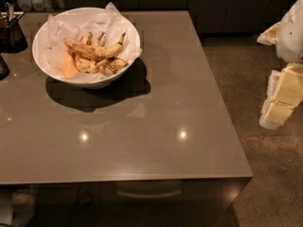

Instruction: Pick banana from white bowl

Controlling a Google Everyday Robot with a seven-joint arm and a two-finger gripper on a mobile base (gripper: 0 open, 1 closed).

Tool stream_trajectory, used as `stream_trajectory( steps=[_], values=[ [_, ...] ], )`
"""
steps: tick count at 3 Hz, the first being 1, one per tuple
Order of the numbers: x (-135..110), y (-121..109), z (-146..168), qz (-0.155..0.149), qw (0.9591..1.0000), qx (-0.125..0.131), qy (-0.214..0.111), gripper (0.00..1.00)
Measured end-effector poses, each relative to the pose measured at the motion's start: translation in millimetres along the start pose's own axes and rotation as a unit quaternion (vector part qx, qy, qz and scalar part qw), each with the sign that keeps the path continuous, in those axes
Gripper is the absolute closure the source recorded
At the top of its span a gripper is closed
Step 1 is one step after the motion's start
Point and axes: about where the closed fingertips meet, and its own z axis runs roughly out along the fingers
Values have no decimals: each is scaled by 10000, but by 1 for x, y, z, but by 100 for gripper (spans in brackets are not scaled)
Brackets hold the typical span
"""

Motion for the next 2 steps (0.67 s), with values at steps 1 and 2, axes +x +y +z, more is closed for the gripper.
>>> stream_trajectory(
  steps=[1, 2],
  values=[
    [0, 0, 0, 1, 10000, 0, 0, 0],
    [-10, -9, 4, 209, 9998, -13, 50, 0]
  ],
)
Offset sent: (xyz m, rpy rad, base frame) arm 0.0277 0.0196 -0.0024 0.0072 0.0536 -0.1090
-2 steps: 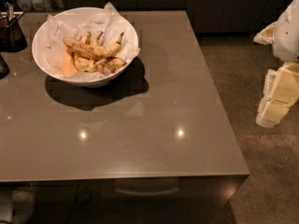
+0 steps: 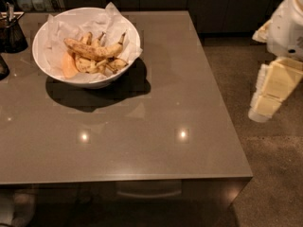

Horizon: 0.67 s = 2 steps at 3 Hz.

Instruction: Pick banana from white bowl

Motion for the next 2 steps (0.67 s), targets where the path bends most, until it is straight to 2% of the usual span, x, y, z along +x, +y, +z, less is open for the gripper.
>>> stream_trajectory(
  steps=[1, 2],
  values=[
    [-48, -34, 27, 146, 9993, -303, 176, 0],
    [-54, -37, 27, 112, 9996, -237, 113, 0]
  ],
)
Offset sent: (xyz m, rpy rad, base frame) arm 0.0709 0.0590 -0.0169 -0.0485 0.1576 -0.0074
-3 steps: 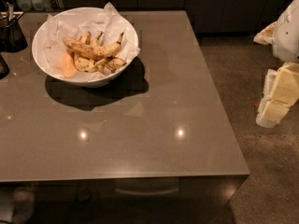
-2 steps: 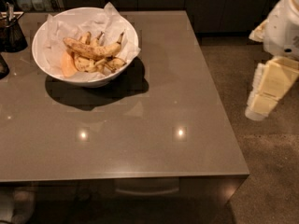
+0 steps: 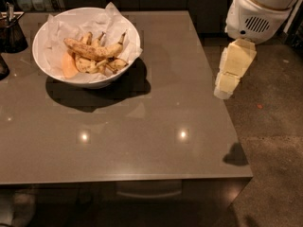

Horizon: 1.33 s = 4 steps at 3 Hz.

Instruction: Pick banana from white bowl

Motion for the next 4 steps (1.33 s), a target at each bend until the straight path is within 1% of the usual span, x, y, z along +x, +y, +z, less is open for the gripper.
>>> stream_trajectory(
  steps=[1, 2, 3, 4],
  values=[
    [-22, 1, -4, -226, 9995, 174, -150, 0],
    [-53, -2, -5, -381, 9989, 224, -137, 0],
    [-84, -10, 4, -672, 9974, 227, 78, 0],
    [-96, -10, 11, -989, 9950, 132, 69, 0]
  ],
)
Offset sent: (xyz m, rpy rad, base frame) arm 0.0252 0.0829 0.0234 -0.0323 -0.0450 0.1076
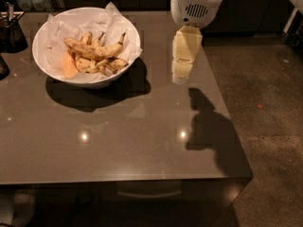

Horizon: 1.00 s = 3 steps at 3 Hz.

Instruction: Pick banana from white bowl

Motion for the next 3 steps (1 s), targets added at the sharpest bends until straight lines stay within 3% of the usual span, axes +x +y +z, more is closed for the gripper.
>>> stream_trajectory(
  steps=[1, 2, 3],
  values=[
    [-4, -3, 0, 24, 9999, 88, -122, 0],
    [-75, -41, 0, -214, 9991, 42, -357, 0],
    [-86, -47, -5, -239, 9982, 186, -521, 0]
  ],
)
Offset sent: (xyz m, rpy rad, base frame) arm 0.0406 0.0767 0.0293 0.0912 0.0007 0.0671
